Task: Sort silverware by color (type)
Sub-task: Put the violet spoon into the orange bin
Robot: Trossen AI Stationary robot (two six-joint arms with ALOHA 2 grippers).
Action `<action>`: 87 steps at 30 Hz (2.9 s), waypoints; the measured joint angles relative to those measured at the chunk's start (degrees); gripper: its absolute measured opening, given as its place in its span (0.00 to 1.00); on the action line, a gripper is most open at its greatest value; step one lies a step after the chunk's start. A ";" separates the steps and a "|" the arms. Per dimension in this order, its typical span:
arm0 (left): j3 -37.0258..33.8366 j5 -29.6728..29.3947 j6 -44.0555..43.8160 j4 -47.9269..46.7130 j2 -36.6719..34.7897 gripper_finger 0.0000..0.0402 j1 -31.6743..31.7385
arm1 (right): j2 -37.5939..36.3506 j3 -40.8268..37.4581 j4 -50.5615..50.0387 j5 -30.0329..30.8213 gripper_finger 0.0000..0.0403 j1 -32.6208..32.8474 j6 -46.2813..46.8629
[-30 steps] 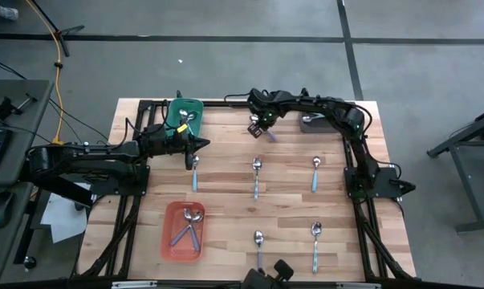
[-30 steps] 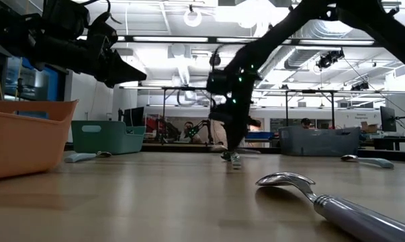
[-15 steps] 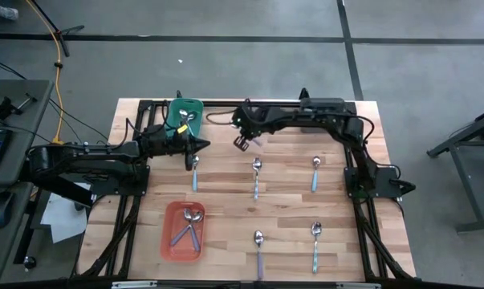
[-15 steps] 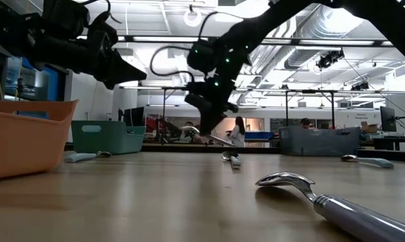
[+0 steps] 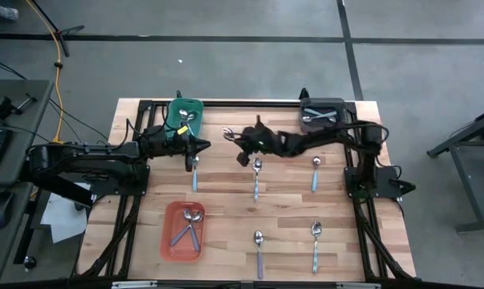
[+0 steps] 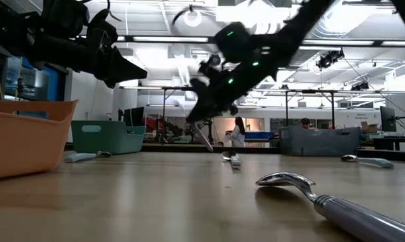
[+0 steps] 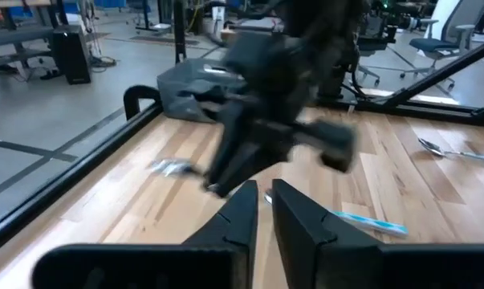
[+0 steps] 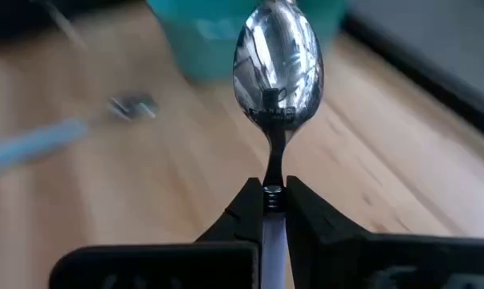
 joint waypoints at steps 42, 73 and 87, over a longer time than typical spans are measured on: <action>11.93 -0.57 -1.45 16.68 18.64 0.26 -17.20 | -5.98 -7.89 42.55 -10.29 0.01 12.70 -16.96; 22.20 -20.77 -25.83 -41.87 3.01 0.11 -37.94 | -23.89 -11.96 12.48 5.54 0.03 12.26 -25.76; 32.11 -21.39 -73.78 -64.19 13.99 0.11 -61.62 | -26.26 -20.72 12.17 9.19 0.01 14.28 -20.34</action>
